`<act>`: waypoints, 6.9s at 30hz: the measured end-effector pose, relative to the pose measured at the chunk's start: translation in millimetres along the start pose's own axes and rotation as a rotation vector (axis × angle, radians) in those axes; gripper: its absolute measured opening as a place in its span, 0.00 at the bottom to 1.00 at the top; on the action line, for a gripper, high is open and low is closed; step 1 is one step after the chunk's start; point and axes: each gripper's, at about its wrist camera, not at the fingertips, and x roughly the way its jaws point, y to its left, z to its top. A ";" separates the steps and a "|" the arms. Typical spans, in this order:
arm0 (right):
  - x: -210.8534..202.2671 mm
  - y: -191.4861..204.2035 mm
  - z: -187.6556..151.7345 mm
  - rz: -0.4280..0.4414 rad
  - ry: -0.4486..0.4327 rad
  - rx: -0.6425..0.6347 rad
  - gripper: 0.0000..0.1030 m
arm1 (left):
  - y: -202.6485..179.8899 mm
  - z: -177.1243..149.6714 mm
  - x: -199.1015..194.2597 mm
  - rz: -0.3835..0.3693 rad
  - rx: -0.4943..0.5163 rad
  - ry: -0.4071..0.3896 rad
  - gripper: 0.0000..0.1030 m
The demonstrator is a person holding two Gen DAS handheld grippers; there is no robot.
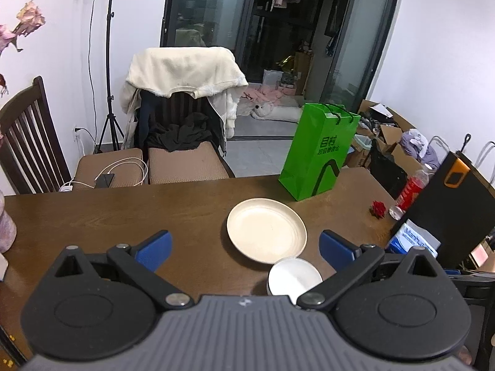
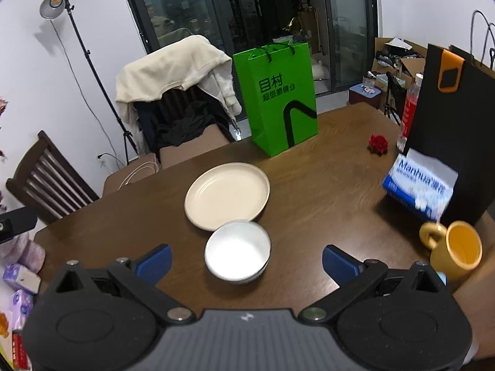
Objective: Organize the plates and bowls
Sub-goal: 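Move both tools forward past the bowls toward the last cream plate, then close the right gripper, then the left gripper, on the cream plate rim, then lift the cream plate with both grippers and carry it back toward the bowls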
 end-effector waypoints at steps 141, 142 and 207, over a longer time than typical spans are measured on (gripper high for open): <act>306.4 -24.6 111.7 0.024 0.156 -0.143 0.14 | -18.3 23.0 329.4 0.191 -0.039 0.265 0.19; 302.0 -25.1 112.7 0.025 0.151 -0.144 0.14 | -19.9 23.8 326.5 0.190 -0.039 0.262 0.19; 28.1 -71.3 -25.3 -0.052 -0.063 -0.017 0.13 | -101.9 -67.0 84.7 0.008 0.121 0.126 0.19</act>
